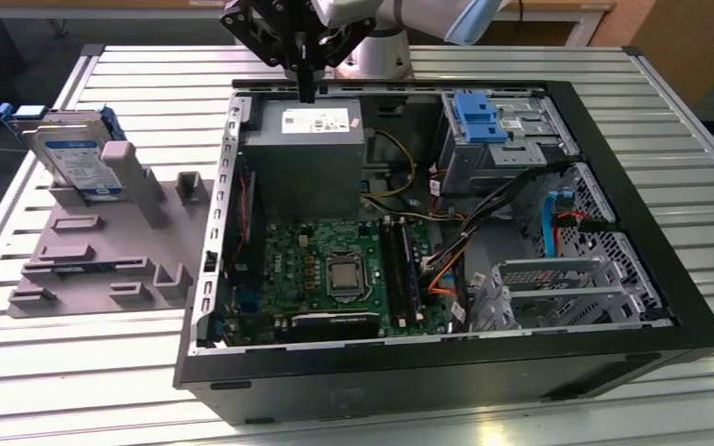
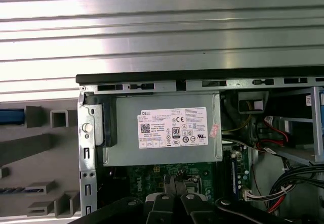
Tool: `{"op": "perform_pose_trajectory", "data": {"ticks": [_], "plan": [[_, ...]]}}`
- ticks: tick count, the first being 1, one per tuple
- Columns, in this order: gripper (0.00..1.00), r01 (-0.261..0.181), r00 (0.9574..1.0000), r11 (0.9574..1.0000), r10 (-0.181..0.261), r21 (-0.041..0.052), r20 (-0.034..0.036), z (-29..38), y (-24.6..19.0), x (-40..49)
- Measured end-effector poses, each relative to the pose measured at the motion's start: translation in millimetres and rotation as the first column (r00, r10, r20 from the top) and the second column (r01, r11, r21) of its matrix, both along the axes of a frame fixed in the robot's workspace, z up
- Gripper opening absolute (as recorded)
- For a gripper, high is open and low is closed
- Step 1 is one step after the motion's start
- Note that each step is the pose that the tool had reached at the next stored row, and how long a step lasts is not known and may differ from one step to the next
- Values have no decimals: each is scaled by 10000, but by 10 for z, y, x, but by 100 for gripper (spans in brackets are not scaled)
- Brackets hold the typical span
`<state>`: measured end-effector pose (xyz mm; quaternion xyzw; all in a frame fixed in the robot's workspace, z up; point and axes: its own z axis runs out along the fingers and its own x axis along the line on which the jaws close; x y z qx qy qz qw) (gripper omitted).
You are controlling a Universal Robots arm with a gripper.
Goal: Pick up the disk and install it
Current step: 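Reach for the disk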
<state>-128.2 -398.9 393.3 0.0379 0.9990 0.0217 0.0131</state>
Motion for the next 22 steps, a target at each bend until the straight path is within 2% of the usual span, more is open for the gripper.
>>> {"op": "perform_pose_trajectory", "data": {"ticks": [22], "plan": [[11, 0, 10000, 10000, 0, 0, 0, -1, 0, -52]]}}
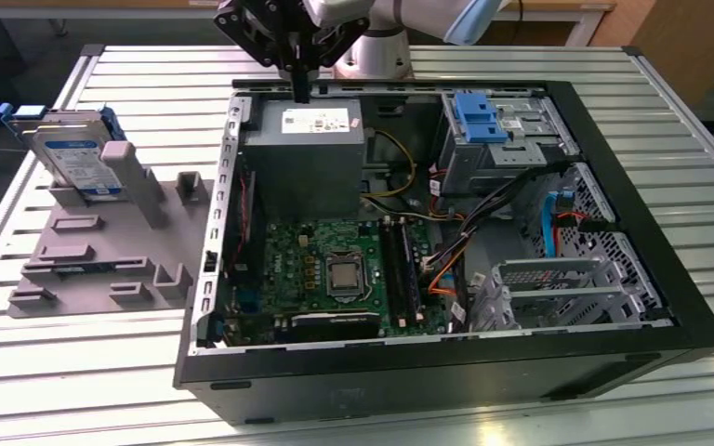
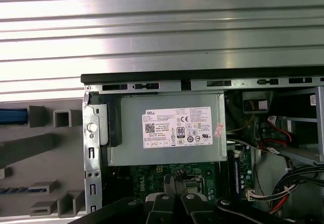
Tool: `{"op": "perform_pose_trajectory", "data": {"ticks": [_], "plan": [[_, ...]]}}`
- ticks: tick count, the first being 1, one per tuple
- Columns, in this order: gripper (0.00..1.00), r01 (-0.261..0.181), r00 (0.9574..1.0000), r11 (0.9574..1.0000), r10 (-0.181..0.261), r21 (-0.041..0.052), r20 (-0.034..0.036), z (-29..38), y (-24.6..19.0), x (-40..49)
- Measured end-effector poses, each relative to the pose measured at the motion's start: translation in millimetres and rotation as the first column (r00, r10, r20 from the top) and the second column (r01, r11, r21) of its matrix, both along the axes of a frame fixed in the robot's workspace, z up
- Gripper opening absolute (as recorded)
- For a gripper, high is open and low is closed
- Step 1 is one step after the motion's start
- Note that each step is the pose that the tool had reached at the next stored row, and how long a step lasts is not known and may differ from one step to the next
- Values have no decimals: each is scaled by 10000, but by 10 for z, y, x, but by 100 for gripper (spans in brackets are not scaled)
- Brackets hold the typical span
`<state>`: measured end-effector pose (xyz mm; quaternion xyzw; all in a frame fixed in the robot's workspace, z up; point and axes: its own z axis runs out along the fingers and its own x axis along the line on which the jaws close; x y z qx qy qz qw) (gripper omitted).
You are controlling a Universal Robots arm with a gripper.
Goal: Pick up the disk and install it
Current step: 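Reach for the disk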
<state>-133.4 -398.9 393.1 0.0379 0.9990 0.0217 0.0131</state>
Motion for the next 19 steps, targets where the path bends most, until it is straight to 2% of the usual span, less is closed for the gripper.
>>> {"op": "perform_pose_trajectory", "data": {"ticks": [19], "plan": [[11, 0, 10000, 10000, 0, 0, 0, -1, 0, -52]]}}
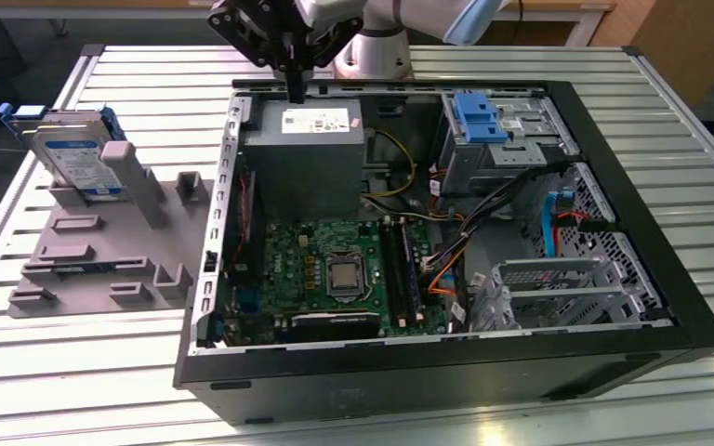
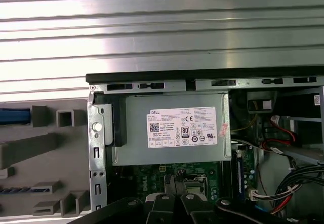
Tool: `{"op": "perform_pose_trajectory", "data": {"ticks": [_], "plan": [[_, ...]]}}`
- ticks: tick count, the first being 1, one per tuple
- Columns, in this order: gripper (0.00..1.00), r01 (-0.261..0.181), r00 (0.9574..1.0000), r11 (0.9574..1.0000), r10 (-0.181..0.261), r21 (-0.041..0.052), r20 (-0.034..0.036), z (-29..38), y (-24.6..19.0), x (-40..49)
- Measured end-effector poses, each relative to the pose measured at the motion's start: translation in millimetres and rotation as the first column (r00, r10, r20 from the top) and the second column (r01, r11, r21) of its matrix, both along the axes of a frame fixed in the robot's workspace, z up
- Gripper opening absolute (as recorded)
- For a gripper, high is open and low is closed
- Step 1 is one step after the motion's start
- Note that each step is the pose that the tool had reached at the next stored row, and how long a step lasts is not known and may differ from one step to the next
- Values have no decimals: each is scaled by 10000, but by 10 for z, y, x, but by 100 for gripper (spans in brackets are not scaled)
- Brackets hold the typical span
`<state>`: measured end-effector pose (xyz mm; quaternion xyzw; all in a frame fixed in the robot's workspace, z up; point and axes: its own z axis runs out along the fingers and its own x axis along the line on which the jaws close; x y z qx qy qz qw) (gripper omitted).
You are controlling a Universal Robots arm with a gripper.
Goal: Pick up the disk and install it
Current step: 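Reach for the disk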
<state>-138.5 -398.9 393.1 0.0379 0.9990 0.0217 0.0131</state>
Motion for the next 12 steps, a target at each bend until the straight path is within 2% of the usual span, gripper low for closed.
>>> {"op": "perform_pose_trajectory", "data": {"ticks": [12], "plan": [[11, 1, 10000, 10000, -1, 0, 0, 0, 0, -29]]}}
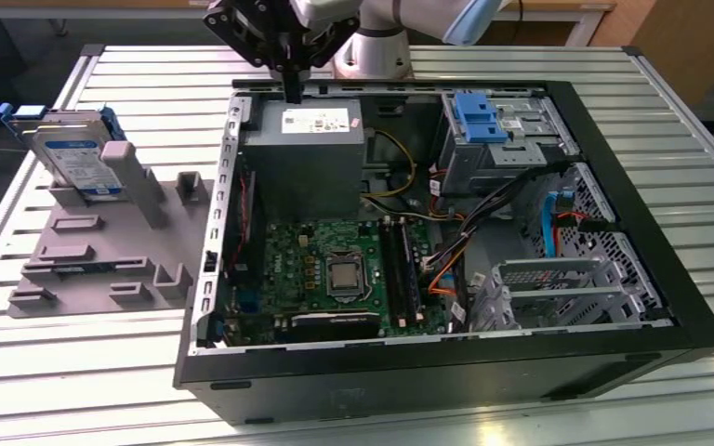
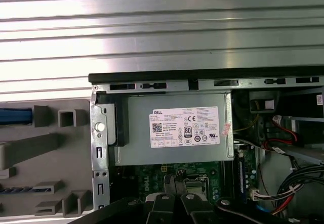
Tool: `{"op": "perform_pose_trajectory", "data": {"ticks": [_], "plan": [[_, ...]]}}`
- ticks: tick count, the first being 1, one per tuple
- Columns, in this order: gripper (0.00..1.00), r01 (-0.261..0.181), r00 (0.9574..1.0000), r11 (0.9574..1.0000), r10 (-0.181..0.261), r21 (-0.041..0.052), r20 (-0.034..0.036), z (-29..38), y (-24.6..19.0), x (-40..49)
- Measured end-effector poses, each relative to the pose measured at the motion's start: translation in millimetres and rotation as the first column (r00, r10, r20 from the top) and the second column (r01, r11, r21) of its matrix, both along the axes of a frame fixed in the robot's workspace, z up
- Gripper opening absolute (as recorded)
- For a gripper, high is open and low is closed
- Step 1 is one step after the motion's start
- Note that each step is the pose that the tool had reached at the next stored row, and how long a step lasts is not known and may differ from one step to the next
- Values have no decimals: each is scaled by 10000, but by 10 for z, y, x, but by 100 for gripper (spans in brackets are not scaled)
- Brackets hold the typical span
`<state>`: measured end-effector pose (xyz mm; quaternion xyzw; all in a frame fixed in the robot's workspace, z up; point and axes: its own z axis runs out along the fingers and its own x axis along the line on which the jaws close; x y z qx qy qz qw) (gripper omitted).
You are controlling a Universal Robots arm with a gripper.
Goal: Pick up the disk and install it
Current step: 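Reach for the disk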
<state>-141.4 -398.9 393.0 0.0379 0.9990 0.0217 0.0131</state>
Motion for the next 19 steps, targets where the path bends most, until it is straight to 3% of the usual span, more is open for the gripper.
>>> {"op": "perform_pose_trajectory", "data": {"ticks": [19], "plan": [[11, 0, 10000, 10000, 0, 0, -1, -1, 0, -42]]}}
